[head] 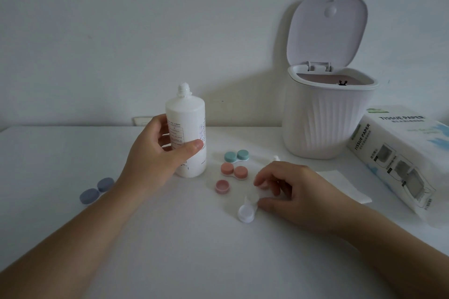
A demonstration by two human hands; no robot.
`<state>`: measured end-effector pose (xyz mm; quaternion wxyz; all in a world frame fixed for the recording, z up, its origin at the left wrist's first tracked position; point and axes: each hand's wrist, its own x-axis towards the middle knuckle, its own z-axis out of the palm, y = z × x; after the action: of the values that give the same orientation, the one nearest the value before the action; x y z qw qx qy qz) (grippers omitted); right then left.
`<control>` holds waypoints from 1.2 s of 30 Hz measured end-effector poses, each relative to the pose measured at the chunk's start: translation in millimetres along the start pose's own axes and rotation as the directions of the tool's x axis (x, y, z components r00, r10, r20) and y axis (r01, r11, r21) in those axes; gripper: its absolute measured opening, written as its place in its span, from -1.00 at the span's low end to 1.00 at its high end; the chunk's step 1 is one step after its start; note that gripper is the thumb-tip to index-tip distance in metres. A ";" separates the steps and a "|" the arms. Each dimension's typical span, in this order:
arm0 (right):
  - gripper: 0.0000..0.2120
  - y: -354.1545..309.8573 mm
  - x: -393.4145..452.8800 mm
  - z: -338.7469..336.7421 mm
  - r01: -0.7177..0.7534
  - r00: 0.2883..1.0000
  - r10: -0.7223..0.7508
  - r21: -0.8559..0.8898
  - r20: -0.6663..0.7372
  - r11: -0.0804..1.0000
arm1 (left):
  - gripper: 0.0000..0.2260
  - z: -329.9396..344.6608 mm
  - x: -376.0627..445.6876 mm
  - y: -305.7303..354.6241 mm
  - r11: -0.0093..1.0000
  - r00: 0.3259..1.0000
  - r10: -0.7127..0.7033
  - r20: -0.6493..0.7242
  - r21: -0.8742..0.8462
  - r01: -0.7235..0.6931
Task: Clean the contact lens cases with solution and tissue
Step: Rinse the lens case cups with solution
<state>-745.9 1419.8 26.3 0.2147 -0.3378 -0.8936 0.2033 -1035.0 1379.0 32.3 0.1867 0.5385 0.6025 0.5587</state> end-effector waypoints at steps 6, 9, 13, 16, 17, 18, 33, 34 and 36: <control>-0.86 -3.1 -0.5 5.0 0.032 0.999 -0.031 -0.047 0.034 0.998 | -0.39 1.2 0.1 0.5 1.000 1.000 0.011 0.011 0.002 -0.011; -0.96 -5.8 1.2 6.2 0.046 0.998 -0.044 -0.055 0.038 0.997 | -0.38 1.1 0.2 0.4 1.000 1.000 0.007 0.014 0.005 -0.007; -0.82 -13.9 0.4 6.0 0.065 0.996 -0.062 -0.033 0.070 0.997 | -0.39 1.0 0.1 -0.2 1.000 1.000 -0.002 0.017 0.019 0.002; -0.58 -19.5 0.1 7.2 0.069 0.995 -0.065 -0.059 0.074 0.996 | -0.42 1.2 -0.1 0.0 1.000 1.000 -0.010 0.018 0.019 0.010; -0.51 -21.0 0.1 8.1 0.066 0.995 -0.059 -0.084 0.081 0.994 | -0.43 1.2 -0.3 0.0 1.000 1.000 -0.011 0.019 0.020 0.011; -0.46 -22.1 0.2 9.3 0.066 0.995 -0.057 -0.112 0.086 0.991 | -0.44 1.5 -0.3 0.2 1.000 1.000 -0.012 0.019 0.021 0.011; -0.79 -21.7 -0.8 9.6 0.000 1.000 0.000 -0.010 -0.004 1.000 | -0.32 1.5 -2.2 -0.6 0.998 0.992 -0.057 0.109 -0.034 0.061; -0.80 -21.1 -0.8 8.4 -0.013 1.000 0.014 0.025 -0.013 1.000 | -0.30 1.6 -2.4 -1.0 0.998 0.991 -0.061 0.115 -0.022 0.064; -0.79 -19.0 -0.5 5.2 -0.035 0.999 0.037 0.088 -0.023 0.996 | -0.29 1.3 -2.1 -1.6 0.998 0.991 -0.060 0.120 -0.010 0.062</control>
<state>-758.2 1405.2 31.6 0.2364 -0.3467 -0.8749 0.2418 -1033.9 1378.1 29.7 0.2429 0.5510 0.6026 0.5236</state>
